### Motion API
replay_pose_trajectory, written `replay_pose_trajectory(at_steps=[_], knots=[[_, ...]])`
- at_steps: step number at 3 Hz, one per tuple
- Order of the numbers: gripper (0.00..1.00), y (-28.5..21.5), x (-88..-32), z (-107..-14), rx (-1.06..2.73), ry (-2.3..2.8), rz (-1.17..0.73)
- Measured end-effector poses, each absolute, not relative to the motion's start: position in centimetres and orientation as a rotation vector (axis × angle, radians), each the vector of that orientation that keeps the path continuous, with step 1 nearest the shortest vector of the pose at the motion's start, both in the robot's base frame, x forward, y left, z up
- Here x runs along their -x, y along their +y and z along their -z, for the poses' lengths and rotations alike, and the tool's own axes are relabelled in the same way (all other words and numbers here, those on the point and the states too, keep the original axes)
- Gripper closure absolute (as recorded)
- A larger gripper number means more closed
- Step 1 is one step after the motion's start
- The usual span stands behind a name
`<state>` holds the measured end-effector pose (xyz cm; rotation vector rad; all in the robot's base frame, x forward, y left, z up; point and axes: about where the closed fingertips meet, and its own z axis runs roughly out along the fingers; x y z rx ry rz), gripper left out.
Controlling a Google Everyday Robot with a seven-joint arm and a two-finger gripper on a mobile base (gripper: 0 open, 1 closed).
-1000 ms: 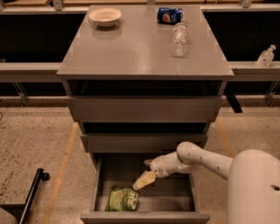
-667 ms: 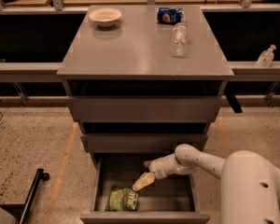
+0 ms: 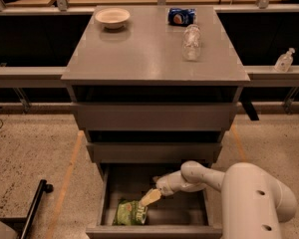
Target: Pick green jalapeno chip bag from bottom drawer and place on counter
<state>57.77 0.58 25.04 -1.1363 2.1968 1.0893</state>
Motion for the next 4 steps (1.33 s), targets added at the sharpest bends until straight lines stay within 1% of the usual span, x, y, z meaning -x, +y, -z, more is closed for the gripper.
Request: replay_pose_trajectory(at_steps=[1, 2, 4], knots=[[0.0, 1.1, -58.0, -22.0, 1.104, 2.247, -1.059], [0.0, 2.1, -57.4, -19.2, 1.073, 2.286, -1.072], [0.01, 4.5, -54.7, -15.3, 1.035, 2.342, -1.142]])
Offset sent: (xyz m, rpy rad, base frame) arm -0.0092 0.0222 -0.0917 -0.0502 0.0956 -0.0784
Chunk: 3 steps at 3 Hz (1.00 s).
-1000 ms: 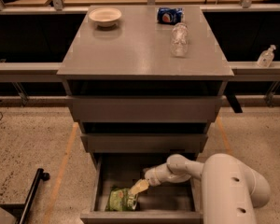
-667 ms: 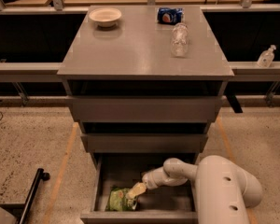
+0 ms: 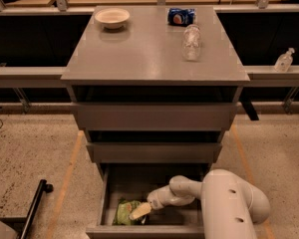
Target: Pick green jalapeno chip bag from bottom drawer and place on counter
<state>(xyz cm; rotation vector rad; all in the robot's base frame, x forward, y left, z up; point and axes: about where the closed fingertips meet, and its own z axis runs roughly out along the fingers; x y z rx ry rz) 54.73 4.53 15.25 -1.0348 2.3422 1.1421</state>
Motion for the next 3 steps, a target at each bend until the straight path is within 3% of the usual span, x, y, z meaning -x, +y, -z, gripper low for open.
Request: replay_pose_trajectory(at_steps=[3], knots=[[0.69, 5.1, -53.3, -19.7, 1.033, 2.254, -1.186]])
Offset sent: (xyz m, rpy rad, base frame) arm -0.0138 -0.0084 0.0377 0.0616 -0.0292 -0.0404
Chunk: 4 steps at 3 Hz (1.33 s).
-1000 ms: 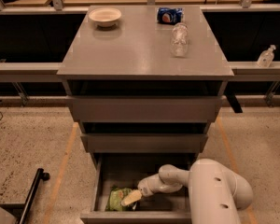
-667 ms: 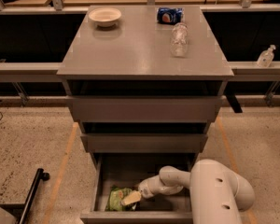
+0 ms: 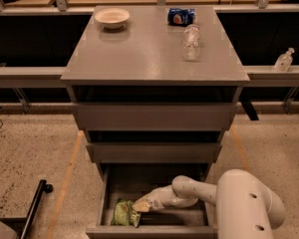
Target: Pick green jalapeno chip bag from bottom drawer and place on counter
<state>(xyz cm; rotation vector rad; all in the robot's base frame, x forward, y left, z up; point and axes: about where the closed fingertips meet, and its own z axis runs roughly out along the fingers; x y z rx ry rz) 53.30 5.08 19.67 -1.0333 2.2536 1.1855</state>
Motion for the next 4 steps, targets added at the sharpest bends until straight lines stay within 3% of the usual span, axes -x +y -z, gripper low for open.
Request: replay_pose_trajectory(at_steps=[1, 2, 4], knots=[[0.92, 5.5, -53.3, -23.2, 1.064, 2.169, -1.216], [1.0, 5.6, -53.4, -25.5, 1.081, 2.121, -1.236], [1.0, 5.3, -53.5, -28.7, 1.1, 2.056, -1.293]])
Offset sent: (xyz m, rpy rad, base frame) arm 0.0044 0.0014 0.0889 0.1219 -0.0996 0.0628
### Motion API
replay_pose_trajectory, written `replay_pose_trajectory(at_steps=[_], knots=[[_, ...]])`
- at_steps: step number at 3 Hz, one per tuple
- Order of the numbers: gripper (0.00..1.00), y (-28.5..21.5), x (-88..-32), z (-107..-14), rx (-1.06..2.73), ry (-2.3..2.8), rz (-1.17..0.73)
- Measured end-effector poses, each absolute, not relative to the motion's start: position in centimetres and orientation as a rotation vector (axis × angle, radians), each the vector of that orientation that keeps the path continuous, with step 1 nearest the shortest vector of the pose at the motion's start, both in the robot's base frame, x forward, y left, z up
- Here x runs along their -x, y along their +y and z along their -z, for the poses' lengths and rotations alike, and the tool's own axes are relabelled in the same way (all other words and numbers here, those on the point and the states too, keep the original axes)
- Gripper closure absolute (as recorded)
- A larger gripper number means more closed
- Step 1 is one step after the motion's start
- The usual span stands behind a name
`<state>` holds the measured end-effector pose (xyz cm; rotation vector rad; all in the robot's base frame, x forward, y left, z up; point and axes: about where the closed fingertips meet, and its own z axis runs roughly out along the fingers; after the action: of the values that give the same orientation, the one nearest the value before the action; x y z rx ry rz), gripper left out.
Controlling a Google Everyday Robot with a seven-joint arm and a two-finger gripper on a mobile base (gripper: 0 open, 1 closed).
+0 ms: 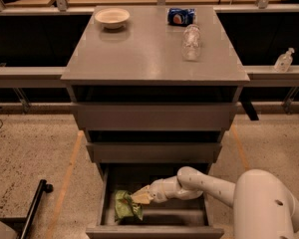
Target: Pick green jalapeno chip bag from bottom drawer and place on counter
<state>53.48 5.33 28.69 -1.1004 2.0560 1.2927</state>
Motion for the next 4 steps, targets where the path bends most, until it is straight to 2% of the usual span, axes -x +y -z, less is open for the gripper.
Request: replay_pose_trajectory(at_steps=[2, 4], knots=[[1.0, 3.8, -51.9, -39.0, 1.301, 1.925, -1.356], [1.0, 1.9, -50.2, -50.9, 1.439, 1.843, -1.147]])
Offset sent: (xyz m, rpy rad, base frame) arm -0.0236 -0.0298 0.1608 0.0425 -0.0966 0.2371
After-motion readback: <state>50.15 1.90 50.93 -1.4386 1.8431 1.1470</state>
